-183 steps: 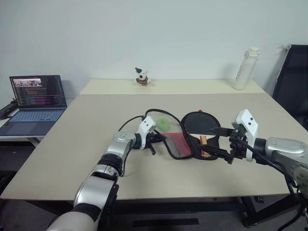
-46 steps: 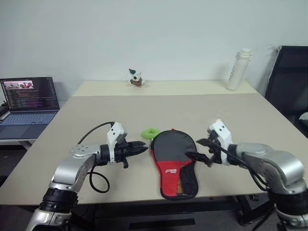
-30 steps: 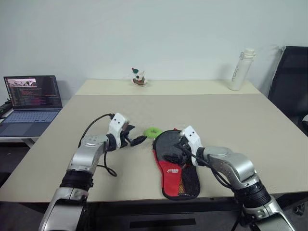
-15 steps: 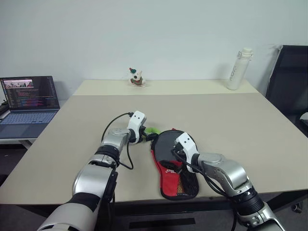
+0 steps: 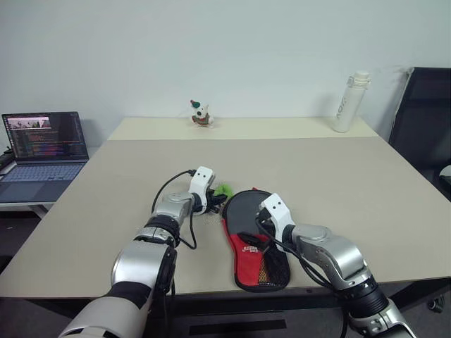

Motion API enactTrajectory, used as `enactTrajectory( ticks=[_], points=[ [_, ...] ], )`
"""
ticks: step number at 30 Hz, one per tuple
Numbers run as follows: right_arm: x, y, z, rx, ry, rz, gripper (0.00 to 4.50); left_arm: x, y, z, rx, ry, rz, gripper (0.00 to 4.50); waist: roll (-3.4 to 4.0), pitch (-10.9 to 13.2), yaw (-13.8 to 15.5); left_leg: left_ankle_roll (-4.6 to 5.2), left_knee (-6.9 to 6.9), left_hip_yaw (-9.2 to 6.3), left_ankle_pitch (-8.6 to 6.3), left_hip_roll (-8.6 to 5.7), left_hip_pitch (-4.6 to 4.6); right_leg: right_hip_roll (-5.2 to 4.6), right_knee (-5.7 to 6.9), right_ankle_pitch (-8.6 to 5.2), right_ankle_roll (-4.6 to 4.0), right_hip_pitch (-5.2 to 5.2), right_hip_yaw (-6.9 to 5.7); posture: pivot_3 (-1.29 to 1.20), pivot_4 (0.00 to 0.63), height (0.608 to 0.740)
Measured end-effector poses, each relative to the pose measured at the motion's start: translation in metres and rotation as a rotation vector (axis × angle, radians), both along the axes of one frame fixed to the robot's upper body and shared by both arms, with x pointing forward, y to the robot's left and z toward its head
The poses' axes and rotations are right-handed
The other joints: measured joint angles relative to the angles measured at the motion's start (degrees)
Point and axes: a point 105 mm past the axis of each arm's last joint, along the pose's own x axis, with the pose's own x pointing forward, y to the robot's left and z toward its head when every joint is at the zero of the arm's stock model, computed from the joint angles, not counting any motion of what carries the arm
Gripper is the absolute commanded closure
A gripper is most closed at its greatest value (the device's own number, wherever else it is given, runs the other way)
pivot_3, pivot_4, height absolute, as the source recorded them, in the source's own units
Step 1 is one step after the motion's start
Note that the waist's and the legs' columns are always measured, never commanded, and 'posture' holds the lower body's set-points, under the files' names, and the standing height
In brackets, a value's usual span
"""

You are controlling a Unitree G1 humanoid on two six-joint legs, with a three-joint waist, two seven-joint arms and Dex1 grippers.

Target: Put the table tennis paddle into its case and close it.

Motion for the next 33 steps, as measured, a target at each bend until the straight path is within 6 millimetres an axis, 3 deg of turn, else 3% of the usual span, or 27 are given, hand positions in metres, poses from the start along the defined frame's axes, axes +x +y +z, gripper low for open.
enactTrajectory(
  ticks=[1, 7, 11, 14, 25, 33],
  points=[
    [0.002, 0.0, 0.001, 0.007, -0.009, -0.009, 0.0, 0.0, 0.0, -0.001, -0.01, 0.003, 0.004, 4.35, 0.0, 0.0, -0.1, 0.0, -0.02, 0.02, 0.0, 0.01, 0.12, 0.0, 0.0, 0.0, 0.0, 0.11, 0.01, 0.0, 0.15, 0.74],
    [0.011, 0.015, 0.012, 0.054, -0.065, -0.008, 0.0, -0.001, 0.003, -0.003, -0.05, 0.014, 0.026, 4.39, 0.0, 0.0, -0.4, 0.0, -0.03, 0.02, 0.0, 0.02, 0.21, 0.02, 0.03, 0.02, 0.03, 0.17, 0.02, 0.0, 0.15, 0.74],
    [0.012, 0.024, -0.011, 0.009, -0.027, 0.01, 0.0, -0.001, 0.004, -0.003, -0.061, 0.014, 0.033, 4.39, -0.01, 0.0, -0.4, 0.0, -0.02, 0.02, 0.0, 0.01, 0.2, 0.01, 0.03, 0.02, 0.04, 0.17, 0.04, 0.0, 0.15, 0.74],
    [0.016, 0.024, -0.013, -0.007, -0.038, 0.015, 0.0, 0.0, 0.006, -0.003, -0.048, 0.009, 0.049, 4.39, -0.06, -0.1, -0.6, 0.0, -0.02, 0.03, 0.0, 0.02, 0.3, 0.01, 0.03, 0.04, 0.07, 0.25, 0.04, 0.0, 0.15, 0.74],
    [0.002, 0.017, -0.017, -0.006, -0.011, 0.035, 0.0, 0.017, 0.03, 0.012, 0.191, -0.092, 0.228, 4.39, -0.12, -0.2, -1.2, -0.02, -0.02, 0.0, 0.02, 0.05, 0.32, 0.04, 0.0, 0.17, 0.26, 0.28, 0.02, 0.0, 0.15, 0.74],
    [-0.012, 0.018, -0.018, -0.014, 0.015, 0.046, 0.0, 0.026, -0.001, 0.032, 0.236, -0.185, 0.229, 4.39, -0.14, -0.2, -1.0, -0.04, -0.06, 0.03, 0.0, 0.02, 0.22, 0.0, -0.13, 0.17, 0.27, 0.24, 0.03, 0.0, 0.15, 0.74]
  ],
)
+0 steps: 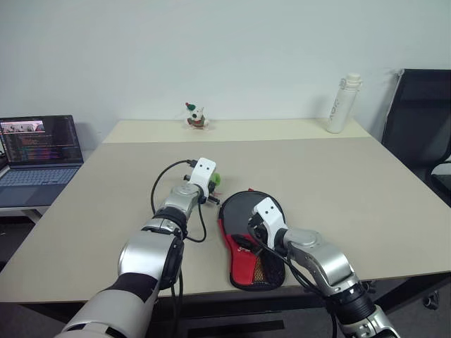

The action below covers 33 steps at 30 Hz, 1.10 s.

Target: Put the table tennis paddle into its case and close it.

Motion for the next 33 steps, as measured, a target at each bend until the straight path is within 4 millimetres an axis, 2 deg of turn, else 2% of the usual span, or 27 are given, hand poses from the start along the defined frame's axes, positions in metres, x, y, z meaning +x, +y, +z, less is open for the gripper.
enactTrajectory(
  ticks=[4, 7, 15, 20, 29, 33],
  points=[
    [-0.012, 0.002, -0.004, -0.023, 0.013, 0.032, 0.0, 0.003, -0.025, 0.013, 0.024, -0.06, -0.042, 4.39, -0.01, 0.0, 0.1, -0.02, 0.0, 0.02, -0.01, -0.01, 0.0, -0.01, -0.05, 0.0, 0.0, 0.0, 0.0, 0.0, 0.15, 0.74],
    [-0.02, 0.002, -0.005, -0.035, 0.019, 0.052, 0.0, 0.001, -0.041, 0.015, 0.085, -0.092, -0.1, 4.39, -0.01, 0.0, 0.1, -0.03, -0.02, 0.02, -0.02, -0.01, -0.01, -0.01, -0.09, 0.0, 0.0, 0.01, 0.0, 0.0, 0.15, 0.74],
    [-0.041, 0.004, -0.007, -0.027, 0.038, 0.068, 0.0, -0.007, -0.089, 0.024, 0.415, -0.243, -0.328, 4.39, -0.02, 0.0, 0.6, -0.1, -0.03, 0.04, -0.06, -0.02, -0.04, -0.03, -0.2, -0.01, 0.01, 0.02, 0.01, 0.0, 0.15, 0.74],
    [-0.048, 0.006, -0.009, -0.016, 0.044, 0.049, 0.0, -0.013, -0.117, 0.032, 0.536, -0.339, -0.423, 4.39, -0.04, 0.0, 1.0, -0.14, -0.04, 0.03, -0.09, -0.02, -0.07, -0.03, -0.27, -0.02, 0.01, 0.02, 0.0, 0.0, 0.15, 0.74],
    [-0.056, 0.004, -0.009, 0.003, 0.042, 0.012, 0.0, -0.034, -0.166, 0.028, 0.749, -0.488, -0.635, 4.39, -0.06, -0.1, 1.1, -0.21, -0.35, 0.06, -0.14, -0.01, -0.13, -0.03, -0.74, -0.02, 0.02, 0.05, 0.0, 0.0, 0.15, 0.74],
    [-0.058, 0.004, -0.009, 0.009, 0.041, 0.008, 0.0, -0.041, -0.177, 0.025, 0.779, -0.517, -0.688, 4.39, -0.06, -0.1, 1.1, -0.22, -0.59, 0.08, -0.14, -0.01, -0.08, -0.03, -0.86, -0.04, 0.06, 0.04, 0.02, 0.0, 0.15, 0.74]
  ],
)
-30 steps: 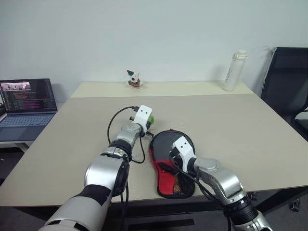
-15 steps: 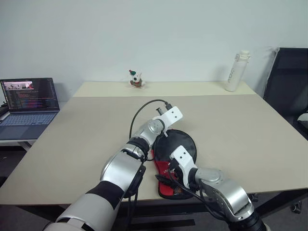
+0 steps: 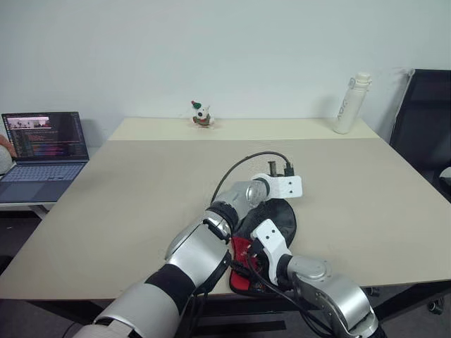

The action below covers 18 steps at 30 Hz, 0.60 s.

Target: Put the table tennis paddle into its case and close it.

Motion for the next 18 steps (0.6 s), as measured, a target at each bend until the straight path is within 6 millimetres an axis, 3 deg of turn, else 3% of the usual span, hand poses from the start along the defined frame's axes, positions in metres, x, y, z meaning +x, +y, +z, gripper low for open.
enactTrajectory(
  ticks=[2, 10, 14, 18],
  points=[
    [0.0, 0.001, 0.0, 0.001, 0.0, -0.001, 0.0, -0.001, -0.001, -0.001, 0.016, -0.002, -0.01, 4.39, 0.0, 0.0, 0.0, 0.0, -0.05, -0.01, 0.0, 0.01, 0.04, 0.01, 0.01, -0.02, 0.02, 0.0, -0.01, 0.0, 0.15, 0.74],
    [0.002, 0.005, -0.002, 0.009, 0.015, -0.005, 0.0, -0.007, -0.002, -0.01, 0.072, 0.069, -0.059, 1.67, 0.03, -0.4, -0.4, 0.0, -0.07, 0.02, 0.0, 0.04, 0.1, 0.02, 0.05, -0.03, 0.0, 0.0, 0.01, 0.0, 0.15, 0.74],
    [0.004, 0.009, -0.003, 0.011, 0.026, 0.005, 0.0, -0.003, 0.013, -0.015, 0.076, 0.09, -0.049, 1.67, 0.09, -0.7, -1.0, 0.01, -0.07, 0.02, 0.01, 0.08, 0.18, 0.06, 0.15, -0.03, 0.0, 0.0, 0.01, 0.0, 0.15, 0.74],
    [0.007, 0.014, 0.001, 0.017, 0.032, 0.05, 0.0, 0.005, 0.034, -0.01, -0.046, 0.142, 0.008, 1.67, 0.09, -0.7, -1.3, 0.02, -0.06, 0.0, 0.02, 0.09, 0.19, 0.08, 0.23, -0.02, 0.01, 0.0, 0.0, 0.0, 0.15, 0.74]
  ],
)
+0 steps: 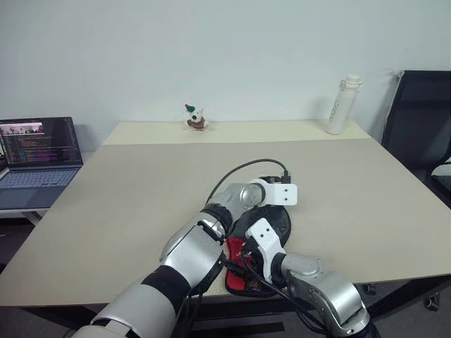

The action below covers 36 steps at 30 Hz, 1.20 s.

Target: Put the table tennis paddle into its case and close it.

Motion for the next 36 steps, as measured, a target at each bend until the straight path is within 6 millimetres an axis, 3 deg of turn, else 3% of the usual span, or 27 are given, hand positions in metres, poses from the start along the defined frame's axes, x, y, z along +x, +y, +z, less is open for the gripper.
enactTrajectory(
  ticks=[4, 8, 10, 13, 18, 21, 23, 27, 31, 36],
  points=[
    [0.0, 0.0, 0.007, 0.023, 0.012, 0.058, 0.0, 0.011, 0.024, 0.028, -0.256, 0.054, 0.068, 1.67, 0.0, 0.0, -0.1, 0.0, -0.01, -0.01, 0.0, 0.0, -0.05, 0.01, -0.01, 0.0, 0.0, -0.03, -0.01, 0.0, 0.15, 0.74],
    [0.001, -0.01, 0.014, 0.045, 0.034, 0.097, 0.0, 0.014, 0.051, 0.04, -0.513, 0.17, 0.085, 1.67, 0.01, 0.0, 0.0, 0.0, -0.01, -0.01, 0.0, -0.02, -0.14, -0.01, -0.05, 0.01, -0.01, -0.06, -0.02, 0.0, 0.15, 0.74],
    [0.001, -0.016, 0.021, 0.08, 0.05, 0.107, 0.0, 0.013, 0.07, 0.038, -0.655, 0.272, 0.089, 1.67, 0.03, 0.0, 0.0, 0.0, -0.02, -0.02, 0.0, -0.03, -0.18, -0.03, -0.04, 0.01, -0.02, -0.09, -0.02, 0.0, 0.15, 0.74],
    [0.004, -0.025, 0.052, 0.183, 0.025, 0.116, 0.0, 0.002, 0.101, 0.027, -0.813, 0.469, 0.029, 1.67, 0.08, 0.1, -0.1, 0.0, -0.02, -0.05, 0.0, -0.03, -0.19, -0.03, 0.01, 0.01, -0.03, -0.12, -0.03, 0.0, 0.15, 0.74],
    [0.011, -0.048, 0.102, 0.358, -0.018, 0.076, 0.0, -0.028, 0.158, 0.007, -0.836, 0.6, 0.014, 1.67, 0.09, 0.1, 0.0, -0.01, -0.01, -0.13, 0.0, 0.01, -0.14, -0.02, 0.17, 0.04, -0.16, -0.12, -0.04, 0.0, 0.15, 0.74],
    [0.021, -0.067, 0.112, 0.403, -0.035, -0.007, 0.0, -0.047, 0.176, 0.0, -0.857, 0.635, 0.04, 1.67, 0.09, 0.1, 0.5, 0.0, 0.0, -0.15, 0.0, -0.01, -0.14, -0.08, 0.19, 0.03, -0.17, -0.11, -0.04, 0.0, 0.15, 0.74],
    [0.036, -0.083, 0.107, 0.392, -0.038, -0.114, 0.0, -0.06, 0.177, -0.003, -0.871, 0.67, 0.034, 1.67, 0.09, 0.1, 1.1, 0.0, 0.04, -0.12, 0.0, -0.05, -0.12, -0.13, 0.2, 0.03, -0.17, -0.09, -0.01, 0.0, 0.15, 0.74],
    [0.073, -0.115, 0.076, 0.302, -0.02, -0.35, 0.0, -0.08, 0.169, 0.0, -0.874, 0.716, 0.004, 1.67, 0.1, 0.1, 1.6, 0.0, 0.2, -0.03, 0.01, -0.06, -0.13, -0.12, 0.23, -0.01, -0.15, -0.08, 0.04, 0.0, 0.15, 0.74],
    [0.094, -0.123, 0.051, 0.252, -0.021, -0.429, 0.0, -0.085, 0.164, 0.013, -0.877, 0.701, -0.022, 1.67, 0.11, 0.1, 1.3, 0.01, 0.28, 0.02, 0.01, -0.05, -0.08, -0.08, 0.37, -0.02, -0.16, -0.08, 0.09, 0.0, 0.15, 0.74],
    [0.109, -0.126, 0.029, 0.212, -0.014, -0.459, 0.0, -0.088, 0.163, 0.013, -0.879, 0.71, -0.009, 1.67, 0.13, 0.1, 1.1, 0.01, 0.29, 0.04, 0.01, -0.01, -0.08, -0.02, 0.46, -0.05, -0.2, -0.12, 0.12, 0.0, 0.15, 0.74]
  ],
)
